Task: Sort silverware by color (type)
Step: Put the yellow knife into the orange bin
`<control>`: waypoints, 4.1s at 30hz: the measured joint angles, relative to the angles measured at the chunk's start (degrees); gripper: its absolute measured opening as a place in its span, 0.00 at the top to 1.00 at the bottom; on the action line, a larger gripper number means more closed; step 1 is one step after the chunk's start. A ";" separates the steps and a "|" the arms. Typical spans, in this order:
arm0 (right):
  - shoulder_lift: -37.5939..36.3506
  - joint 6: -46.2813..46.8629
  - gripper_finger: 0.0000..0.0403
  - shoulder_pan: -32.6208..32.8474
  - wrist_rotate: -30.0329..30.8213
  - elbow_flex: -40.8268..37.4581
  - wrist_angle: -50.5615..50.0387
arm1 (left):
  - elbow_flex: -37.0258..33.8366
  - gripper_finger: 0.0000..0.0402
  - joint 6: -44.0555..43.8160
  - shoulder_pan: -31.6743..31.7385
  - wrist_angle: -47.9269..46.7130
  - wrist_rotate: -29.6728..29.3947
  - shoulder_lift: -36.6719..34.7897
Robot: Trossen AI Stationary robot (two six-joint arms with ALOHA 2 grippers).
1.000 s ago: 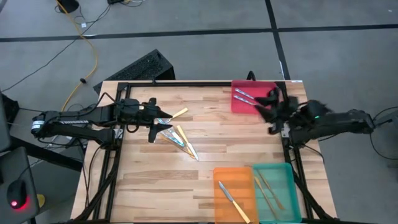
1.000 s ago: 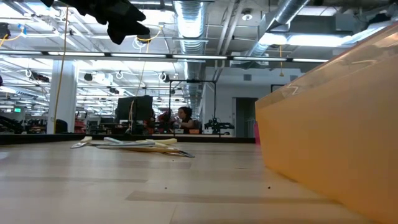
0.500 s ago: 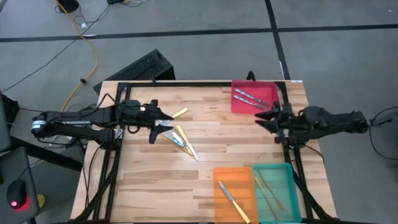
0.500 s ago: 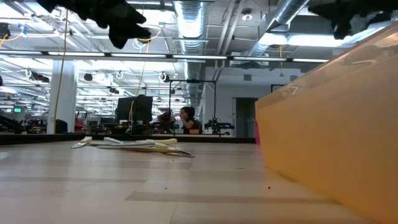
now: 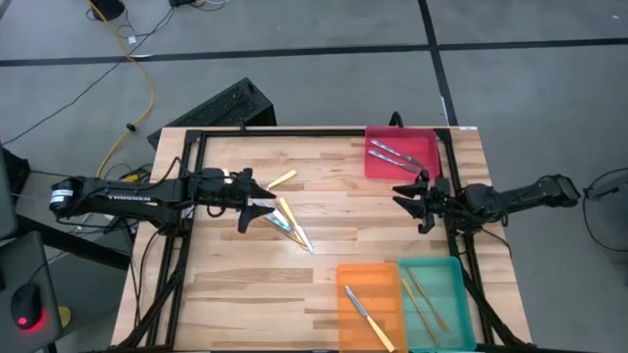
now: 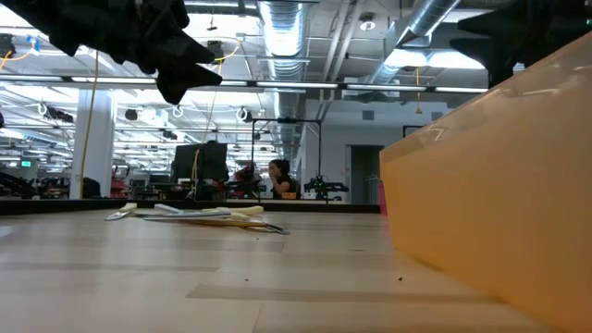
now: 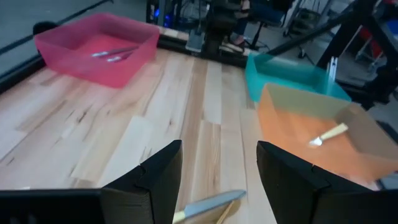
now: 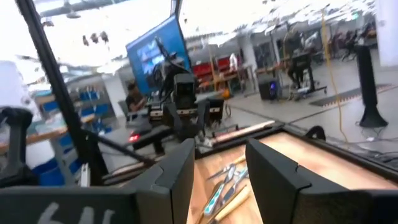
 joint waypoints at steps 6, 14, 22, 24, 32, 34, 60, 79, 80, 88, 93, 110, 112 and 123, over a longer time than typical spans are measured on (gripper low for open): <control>0.03 0.37 0.58 -0.03 0.15 -6.03 8.78 | -0.08 0.53 -1.27 -0.25 1.08 0.57 0.00; 0.02 0.70 0.58 -0.03 0.23 -6.02 8.42 | -0.08 0.53 -0.90 -1.59 1.37 -0.47 0.00; 0.01 0.82 0.58 -0.03 0.23 -6.04 8.39 | -0.10 0.53 0.20 -2.98 3.70 -2.22 0.09; 0.01 0.81 0.58 -0.03 0.23 -6.06 8.38 | -0.10 0.53 0.67 -3.27 4.41 -3.30 0.09; 0.01 0.81 0.58 -0.03 0.23 -6.08 8.36 | -0.10 0.53 0.97 -3.32 4.70 -3.86 0.09; 0.01 0.81 0.58 -0.03 0.21 -6.09 8.37 | -0.10 0.53 0.97 -3.32 4.70 -3.91 0.09; 0.02 0.77 0.58 -0.01 0.13 -6.13 8.09 | -0.12 0.53 0.97 -3.32 4.68 -4.69 0.09; 0.02 0.20 0.58 -0.07 0.06 -6.17 7.69 | -0.10 0.53 1.27 -3.32 3.42 -4.79 0.09; 0.04 0.20 0.58 -0.07 0.06 -6.17 7.57 | -0.11 0.53 1.47 -3.32 3.19 -4.99 0.09; 0.02 -0.06 0.58 -0.07 0.12 -6.17 7.34 | -0.13 0.53 0.14 -3.32 3.26 -5.05 0.09; 0.04 -0.09 0.58 -0.07 0.15 -6.17 7.27 | -0.13 0.53 1.44 -3.43 1.53 -4.50 0.09; 0.03 -0.19 0.58 -0.07 0.20 -6.17 7.07 | -1.60 0.53 11.38 -6.82 -12.33 -8.48 0.11; 0.01 0.17 0.58 -0.07 0.21 -6.17 6.65 | -2.43 0.53 11.25 -6.80 -12.66 -9.52 0.11; 0.04 0.20 0.58 -0.07 0.31 -6.17 6.28 | -6.37 0.53 11.36 -6.78 -11.96 -11.83 0.11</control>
